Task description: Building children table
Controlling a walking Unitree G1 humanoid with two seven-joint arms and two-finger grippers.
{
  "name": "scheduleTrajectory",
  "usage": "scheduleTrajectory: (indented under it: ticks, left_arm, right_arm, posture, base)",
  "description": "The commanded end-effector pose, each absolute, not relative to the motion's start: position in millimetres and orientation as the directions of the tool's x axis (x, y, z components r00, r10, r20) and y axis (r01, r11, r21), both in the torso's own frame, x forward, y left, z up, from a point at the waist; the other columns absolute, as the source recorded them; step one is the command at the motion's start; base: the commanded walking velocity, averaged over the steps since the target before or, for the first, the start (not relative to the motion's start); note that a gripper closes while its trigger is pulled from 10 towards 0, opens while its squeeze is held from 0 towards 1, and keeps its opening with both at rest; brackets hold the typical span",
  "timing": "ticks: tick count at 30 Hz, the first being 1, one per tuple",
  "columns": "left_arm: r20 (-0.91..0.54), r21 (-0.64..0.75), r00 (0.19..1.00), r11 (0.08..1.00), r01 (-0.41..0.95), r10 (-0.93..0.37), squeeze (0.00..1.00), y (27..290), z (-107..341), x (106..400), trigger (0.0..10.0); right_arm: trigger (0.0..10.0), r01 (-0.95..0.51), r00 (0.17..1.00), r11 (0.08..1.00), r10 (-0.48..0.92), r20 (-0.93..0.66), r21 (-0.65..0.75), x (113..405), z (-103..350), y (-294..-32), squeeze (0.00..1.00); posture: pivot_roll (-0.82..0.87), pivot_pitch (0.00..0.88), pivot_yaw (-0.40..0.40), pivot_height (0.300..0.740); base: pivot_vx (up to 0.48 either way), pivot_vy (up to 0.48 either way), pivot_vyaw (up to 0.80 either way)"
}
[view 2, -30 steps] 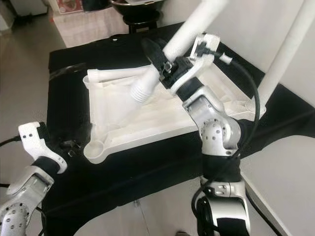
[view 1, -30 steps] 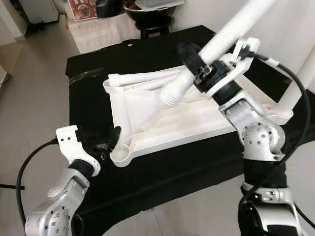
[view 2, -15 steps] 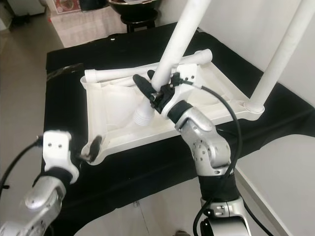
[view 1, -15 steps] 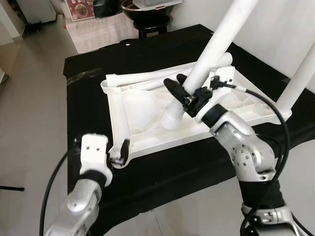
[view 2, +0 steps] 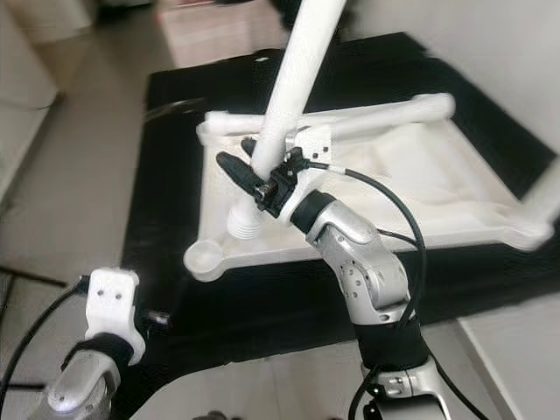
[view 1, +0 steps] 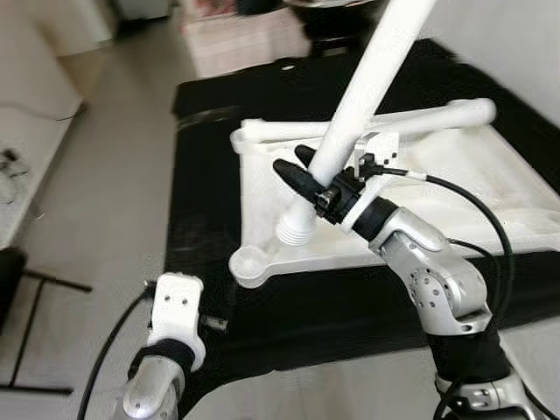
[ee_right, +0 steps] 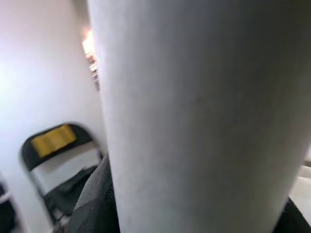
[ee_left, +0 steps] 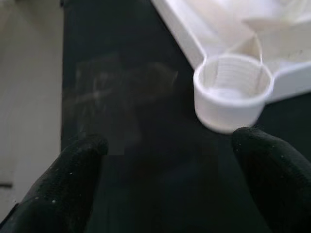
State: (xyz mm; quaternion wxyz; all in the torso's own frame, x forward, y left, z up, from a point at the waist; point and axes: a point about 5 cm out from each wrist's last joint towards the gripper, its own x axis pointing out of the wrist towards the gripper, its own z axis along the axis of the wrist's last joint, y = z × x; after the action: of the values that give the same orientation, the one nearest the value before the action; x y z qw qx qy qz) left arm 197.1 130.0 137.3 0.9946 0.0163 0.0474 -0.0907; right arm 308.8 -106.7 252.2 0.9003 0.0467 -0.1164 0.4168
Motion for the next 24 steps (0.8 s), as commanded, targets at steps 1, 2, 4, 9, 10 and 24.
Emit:
scheduleTrajectory:
  ticks: [1, 2, 4, 9, 10, 24]
  left_arm:
    - [-0.092, 0.047, 0.973, 0.975, 0.215, -0.21, 0.0, 128, 140, 194, 10.0]
    - [-0.09, 0.044, 0.967, 0.969, 0.244, -0.24, 0.0, 125, 141, 191, 10.0]
    - [-0.088, 0.049, 0.96, 0.962, 0.27, -0.265, 0.0, 121, 142, 190, 10.0]
    - [-0.077, 0.065, 0.947, 0.946, 0.317, -0.312, 0.0, 116, 144, 187, 10.0]
    - [-0.076, 0.061, 0.941, 0.94, 0.336, -0.331, 0.0, 115, 144, 186, 10.0]
    - [-0.058, 0.009, 0.828, 0.829, 0.559, -0.558, 0.0, 99, 152, 174, 10.0]
  right_arm:
    - [10.0, -0.794, 0.574, 0.606, 0.776, 0.264, -0.055, 302, 255, -100, 0.0]
    - [10.0, -0.806, 0.553, 0.587, 0.791, 0.261, -0.072, 300, 256, -98, 0.0]
    - [10.0, -0.825, 0.52, 0.557, 0.815, 0.255, -0.098, 297, 257, -95, 0.0]
    - [10.0, -0.867, 0.428, 0.467, 0.876, 0.223, -0.172, 289, 258, -83, 0.0]
    - [10.0, -0.869, 0.421, 0.46, 0.881, 0.216, -0.183, 289, 257, -81, 0.0]
    - [10.0, -0.882, 0.369, 0.415, 0.903, 0.221, -0.224, 301, 263, -79, 0.0]
  posture:
    - [-0.04, 0.155, 0.09, 0.74]
    - [-0.04, 0.17, 0.089, 0.74]
    - [-0.04, 0.173, 0.089, 0.74]
    - [-0.02, 0.197, 0.08, 0.74]
    - [-0.01, 0.206, 0.078, 0.74]
    - [0.0, 0.257, 0.082, 0.74]
  base:
    - [0.0, 0.0, 0.8]
    - [0.0, 0.0, 0.8]
    - [0.0, 0.0, 0.8]
    - [0.0, 0.0, 0.8]
    - [0.0, 0.0, 0.8]
    - [0.0, 0.0, 0.29]
